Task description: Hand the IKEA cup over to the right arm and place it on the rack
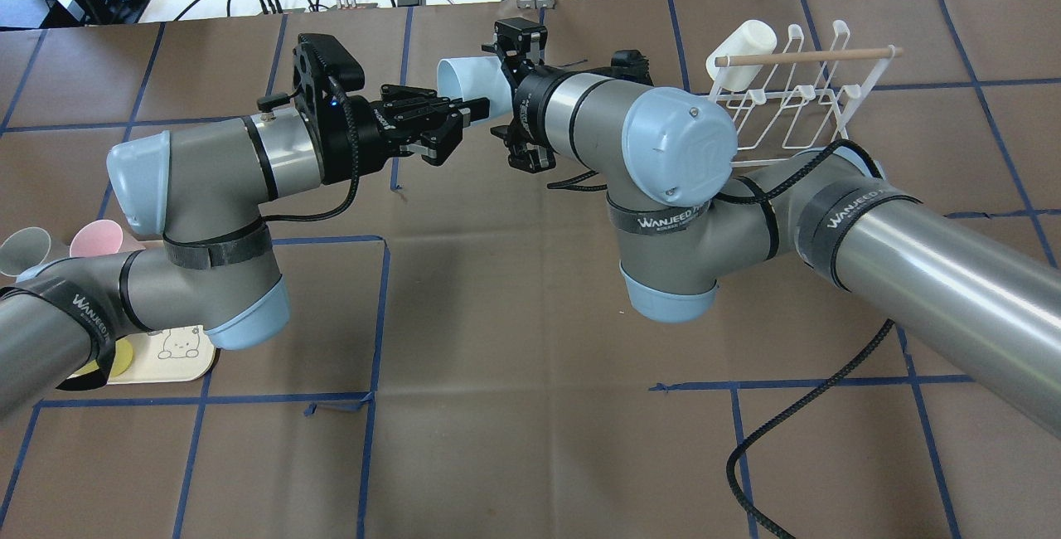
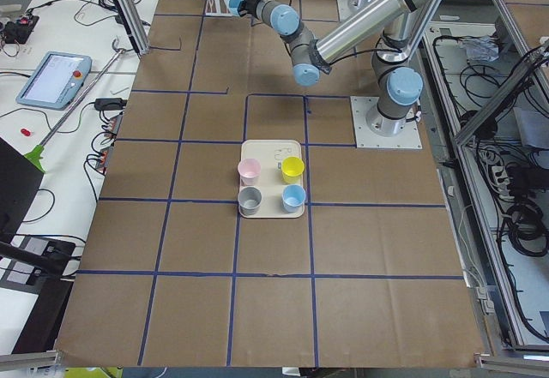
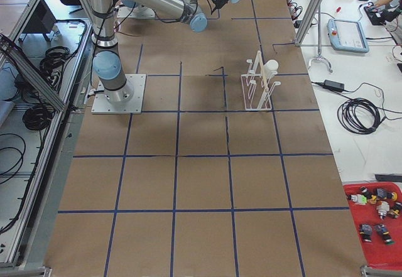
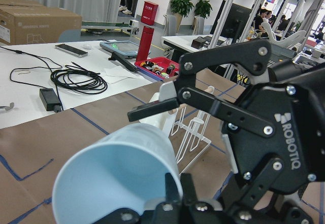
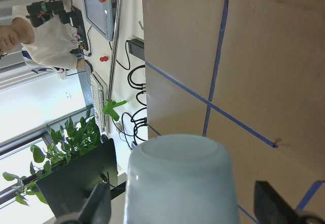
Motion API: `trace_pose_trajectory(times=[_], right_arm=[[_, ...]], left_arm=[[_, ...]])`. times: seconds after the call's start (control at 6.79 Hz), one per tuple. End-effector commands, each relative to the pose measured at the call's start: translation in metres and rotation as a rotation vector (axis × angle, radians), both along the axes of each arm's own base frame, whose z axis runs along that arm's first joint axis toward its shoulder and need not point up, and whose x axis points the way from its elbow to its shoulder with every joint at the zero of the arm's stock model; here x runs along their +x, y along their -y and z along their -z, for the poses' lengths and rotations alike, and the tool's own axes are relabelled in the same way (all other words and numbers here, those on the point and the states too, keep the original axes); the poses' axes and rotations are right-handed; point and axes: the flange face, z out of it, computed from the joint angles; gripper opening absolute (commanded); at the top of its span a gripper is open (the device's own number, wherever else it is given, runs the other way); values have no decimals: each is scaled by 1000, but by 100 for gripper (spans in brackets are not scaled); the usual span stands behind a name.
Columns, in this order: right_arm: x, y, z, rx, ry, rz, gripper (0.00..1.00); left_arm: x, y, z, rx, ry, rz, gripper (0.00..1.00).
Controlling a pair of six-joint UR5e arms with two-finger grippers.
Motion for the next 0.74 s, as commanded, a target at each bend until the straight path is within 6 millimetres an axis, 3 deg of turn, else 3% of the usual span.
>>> trace_pose_trajectory(times=[0.0,0.15,0.59], right_arm=[[3,6,2,4,5,1,99],[2,6,3,5,3,4,94],[3,5,4,6,3,-3,45]], left_arm=[[0,0,0,1,-1,-1,6],[0,0,0,2,0,-2,6],[0,0,0,2,0,-2,6]])
